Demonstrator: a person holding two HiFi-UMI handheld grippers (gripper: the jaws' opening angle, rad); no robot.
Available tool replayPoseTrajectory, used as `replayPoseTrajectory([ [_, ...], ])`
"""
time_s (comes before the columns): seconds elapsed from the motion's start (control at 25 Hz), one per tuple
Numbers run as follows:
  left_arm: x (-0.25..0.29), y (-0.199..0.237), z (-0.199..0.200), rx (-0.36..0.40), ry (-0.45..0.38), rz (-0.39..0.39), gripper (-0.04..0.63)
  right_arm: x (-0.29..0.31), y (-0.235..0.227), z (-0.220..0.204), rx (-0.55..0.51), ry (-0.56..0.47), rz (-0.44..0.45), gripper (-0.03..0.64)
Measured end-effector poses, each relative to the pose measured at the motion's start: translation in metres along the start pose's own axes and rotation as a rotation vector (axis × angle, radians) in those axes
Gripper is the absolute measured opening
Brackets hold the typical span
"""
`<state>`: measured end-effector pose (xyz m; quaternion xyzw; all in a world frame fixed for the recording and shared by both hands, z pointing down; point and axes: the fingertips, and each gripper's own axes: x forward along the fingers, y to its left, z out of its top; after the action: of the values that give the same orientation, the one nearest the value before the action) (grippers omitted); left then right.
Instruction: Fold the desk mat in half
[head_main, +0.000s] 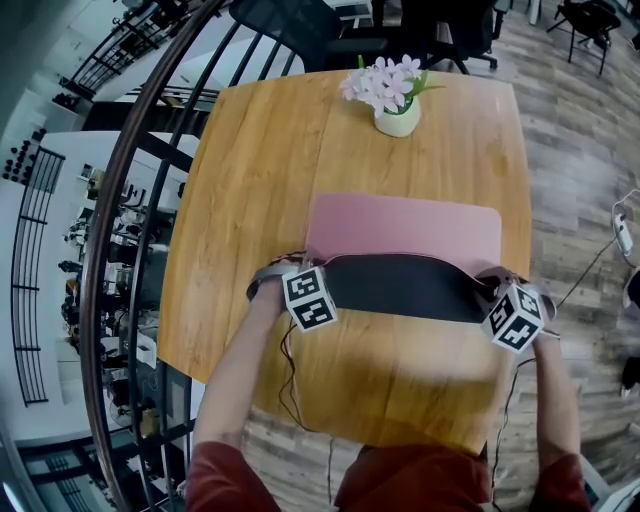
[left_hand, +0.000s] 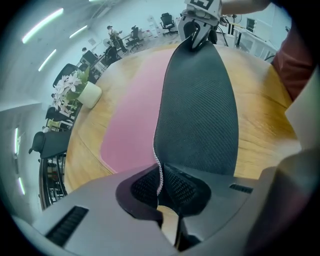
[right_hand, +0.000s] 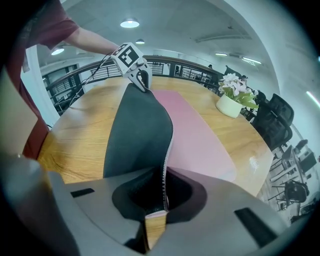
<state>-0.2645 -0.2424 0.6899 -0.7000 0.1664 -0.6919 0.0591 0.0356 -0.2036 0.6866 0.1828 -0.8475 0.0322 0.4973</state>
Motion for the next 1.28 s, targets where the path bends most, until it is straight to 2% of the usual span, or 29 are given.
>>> replayPoseTrajectory([
  [0.28,0.009,0.021,0.005,-0.022,-0.003,0.027,0.038,0.006,-0.02,0.002,-0.007,-0.007,-0.039,0.032],
  [0.88,0.029,0.07,0.026,-0.018,-0.02,0.097,0.035,0.012,-0.052,-0.004,0.03,-0.033,-0.089,0.038],
  [1.28,0.037,0.099,0.035,-0.025,-0.016,0.123,0.036,0.017,-0.084,0.001,0.005,-0.034,-0.122,0.038],
])
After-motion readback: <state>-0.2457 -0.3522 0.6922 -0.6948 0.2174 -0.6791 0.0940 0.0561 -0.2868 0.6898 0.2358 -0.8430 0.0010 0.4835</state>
